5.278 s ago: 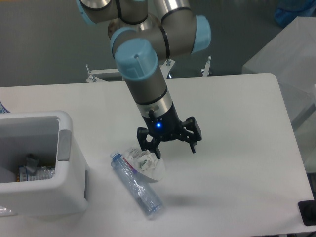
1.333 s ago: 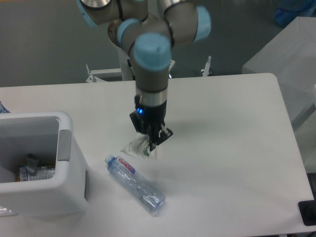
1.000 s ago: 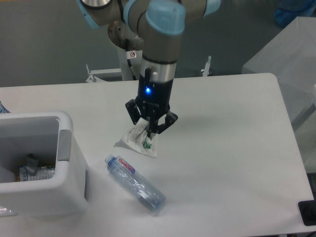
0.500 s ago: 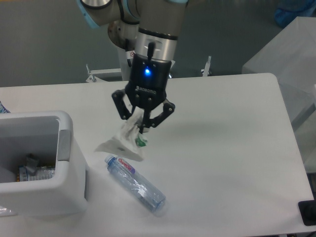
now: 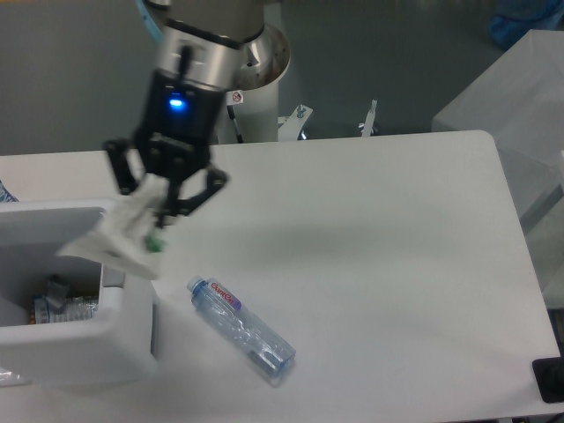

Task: Place the trash in the trash can
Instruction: 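Lift the wrapper and carry it over the white trash bin, then open the gripper to drop the wrapper into the bin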

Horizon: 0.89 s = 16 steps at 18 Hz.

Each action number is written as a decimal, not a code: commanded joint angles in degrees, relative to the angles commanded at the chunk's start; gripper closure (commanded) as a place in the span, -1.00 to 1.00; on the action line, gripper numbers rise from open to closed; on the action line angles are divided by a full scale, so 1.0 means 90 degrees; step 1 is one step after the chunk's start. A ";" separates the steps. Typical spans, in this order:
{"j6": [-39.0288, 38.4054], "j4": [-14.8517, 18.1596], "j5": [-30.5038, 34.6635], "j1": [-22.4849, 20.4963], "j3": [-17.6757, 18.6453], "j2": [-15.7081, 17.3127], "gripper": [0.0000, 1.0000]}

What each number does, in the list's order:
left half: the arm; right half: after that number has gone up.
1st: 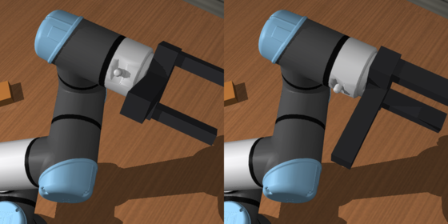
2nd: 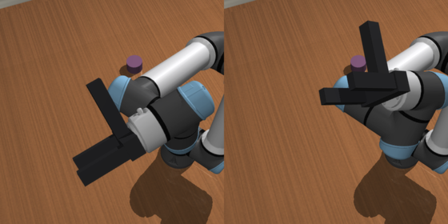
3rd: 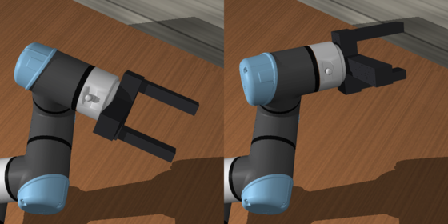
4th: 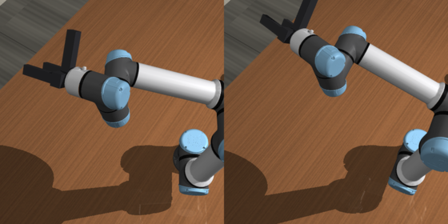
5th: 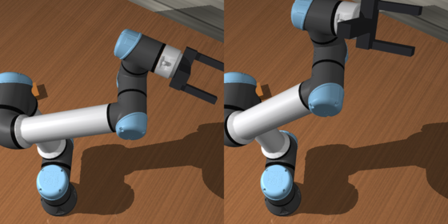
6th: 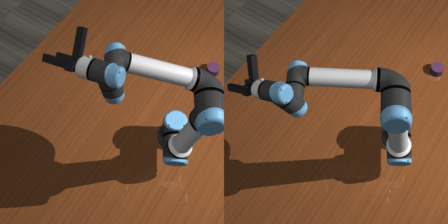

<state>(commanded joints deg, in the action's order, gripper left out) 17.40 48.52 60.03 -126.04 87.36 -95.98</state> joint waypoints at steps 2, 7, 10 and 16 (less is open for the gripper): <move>-0.0019 0.0000 0.0000 0.0186 0.0049 -0.0020 0.32; -0.0263 0.0000 0.0000 0.0625 0.0049 -0.0137 0.31; -0.0273 0.0000 0.0000 0.0655 0.0059 -0.0147 0.24; -0.0283 0.0000 0.0039 0.0228 0.0059 -0.0195 -0.87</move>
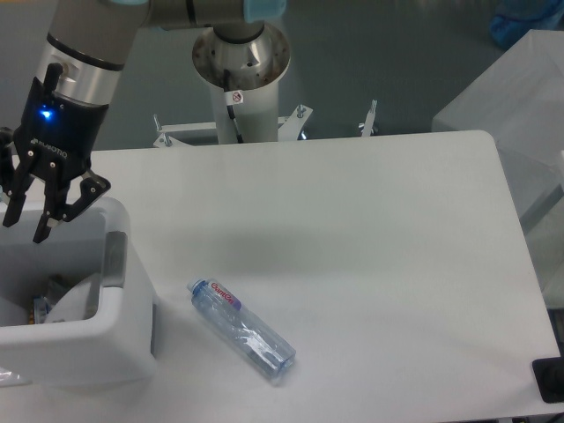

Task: Place the trash in the trash can
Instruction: 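Open the gripper to drop the wrapper into the bin, then move the gripper to the clear water bottle with red label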

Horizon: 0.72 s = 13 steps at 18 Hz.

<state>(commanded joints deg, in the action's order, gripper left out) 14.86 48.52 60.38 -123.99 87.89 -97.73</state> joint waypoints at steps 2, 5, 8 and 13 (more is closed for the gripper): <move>-0.0165 0.0000 0.0000 -0.0323 -0.0019 -0.0068 -0.99; -0.0682 0.0000 0.0019 -0.0850 -0.0029 -0.0263 -1.00; -0.1453 0.0039 0.0243 -0.1174 -0.0010 -0.0488 -1.00; -0.2655 0.0000 0.0928 -0.1535 -0.0087 -0.1111 -1.00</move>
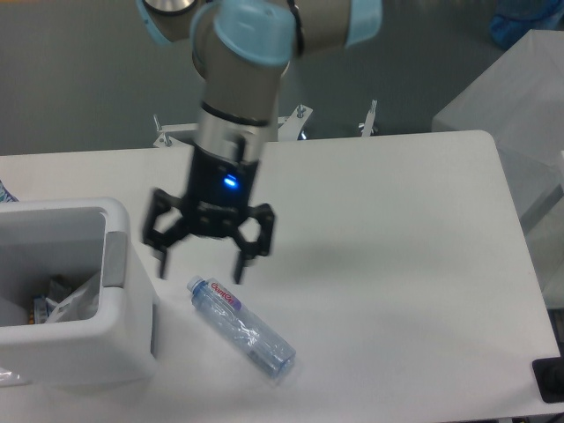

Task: Place the trash in the trash can
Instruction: 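Move the gripper to the clear water bottle with red label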

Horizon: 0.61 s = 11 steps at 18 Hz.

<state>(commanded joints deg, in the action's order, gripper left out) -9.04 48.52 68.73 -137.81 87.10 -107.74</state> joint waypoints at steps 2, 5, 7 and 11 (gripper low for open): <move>-0.0030 0.0000 0.0233 -0.0030 -0.0039 -0.0352 -1.00; -0.0079 0.0019 0.0693 -0.0020 -0.0059 -0.0782 -1.00; -0.0215 0.0020 0.0878 -0.0020 -0.0068 -0.1017 -1.00; -0.0645 0.0010 0.1035 -0.0001 -0.0224 -0.1466 -1.00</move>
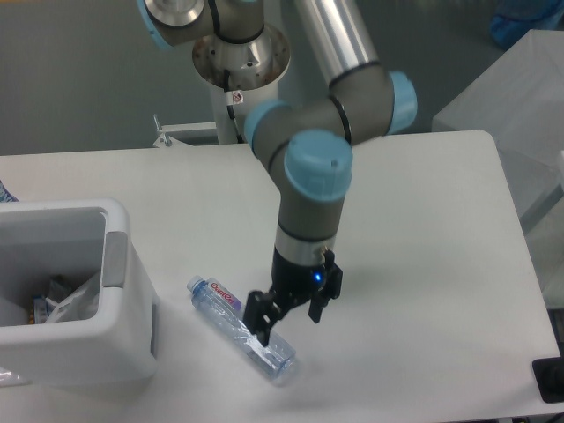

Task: Place the trash in the trash can
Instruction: 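Move the gripper to the clear water bottle with red label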

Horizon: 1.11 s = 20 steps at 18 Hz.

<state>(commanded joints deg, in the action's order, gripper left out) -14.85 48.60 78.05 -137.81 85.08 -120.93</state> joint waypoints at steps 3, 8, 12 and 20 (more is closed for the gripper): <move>-0.0049 -0.0010 0.0010 0.0039 -0.0147 -0.0391 -1.00; -0.0098 -0.0010 0.0010 0.0049 -0.0206 -0.0607 -1.00; -0.0098 -0.0010 0.0019 0.0137 -0.0254 -0.0821 -1.00; -0.0215 -0.0010 0.0205 0.0273 -0.0460 -0.1114 -1.00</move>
<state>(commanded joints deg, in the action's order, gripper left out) -16.79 48.52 79.89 -135.35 80.95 -130.96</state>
